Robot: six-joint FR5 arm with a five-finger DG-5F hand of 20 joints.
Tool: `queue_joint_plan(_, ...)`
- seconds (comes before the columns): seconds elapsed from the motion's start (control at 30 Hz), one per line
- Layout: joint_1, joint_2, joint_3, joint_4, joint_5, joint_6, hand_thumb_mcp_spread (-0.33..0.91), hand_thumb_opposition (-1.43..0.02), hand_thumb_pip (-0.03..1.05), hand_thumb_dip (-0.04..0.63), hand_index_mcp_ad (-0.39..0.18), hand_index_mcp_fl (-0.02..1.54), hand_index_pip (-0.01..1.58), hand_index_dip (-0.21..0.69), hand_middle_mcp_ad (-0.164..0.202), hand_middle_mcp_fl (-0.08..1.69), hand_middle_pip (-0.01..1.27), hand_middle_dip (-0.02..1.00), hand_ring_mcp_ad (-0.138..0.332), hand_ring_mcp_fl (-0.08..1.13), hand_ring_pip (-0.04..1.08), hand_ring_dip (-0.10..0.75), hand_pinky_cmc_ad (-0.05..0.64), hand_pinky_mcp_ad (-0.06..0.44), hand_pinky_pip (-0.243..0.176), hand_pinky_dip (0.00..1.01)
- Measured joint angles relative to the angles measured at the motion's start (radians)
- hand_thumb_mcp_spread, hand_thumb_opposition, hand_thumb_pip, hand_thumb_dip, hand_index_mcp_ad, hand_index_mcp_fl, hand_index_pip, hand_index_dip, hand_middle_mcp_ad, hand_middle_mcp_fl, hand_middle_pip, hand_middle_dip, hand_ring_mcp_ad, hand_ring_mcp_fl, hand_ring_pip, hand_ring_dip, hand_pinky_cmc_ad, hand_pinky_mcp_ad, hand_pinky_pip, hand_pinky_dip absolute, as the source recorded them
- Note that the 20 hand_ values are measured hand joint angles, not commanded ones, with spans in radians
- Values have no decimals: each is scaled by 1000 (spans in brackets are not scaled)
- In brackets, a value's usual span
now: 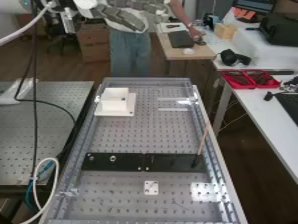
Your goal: Grab the bearing and place it in the white container
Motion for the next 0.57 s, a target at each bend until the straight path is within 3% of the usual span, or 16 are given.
queue_joint_plan(0.2, -4, 1, 3, -6, 14, -3, 208, -737, 506, 159, -113, 112, 103, 66, 52, 119, 126, 251, 133, -2, 93, 119, 398, 328, -89, 421)
queue_joint_plan(0.43, -27, -7, -17, -6, -8, 31, 211, -737, 517, 159, -113, 112, 103, 66, 52, 122, 126, 253, 133, -2, 93, 119, 398, 330, -89, 421)
queue_joint_plan(0.57, -35, -10, -22, -6, -41, 5, 208, -737, 517, 159, -113, 112, 103, 63, 52, 119, 127, 253, 133, -2, 93, 119, 401, 328, -89, 421)
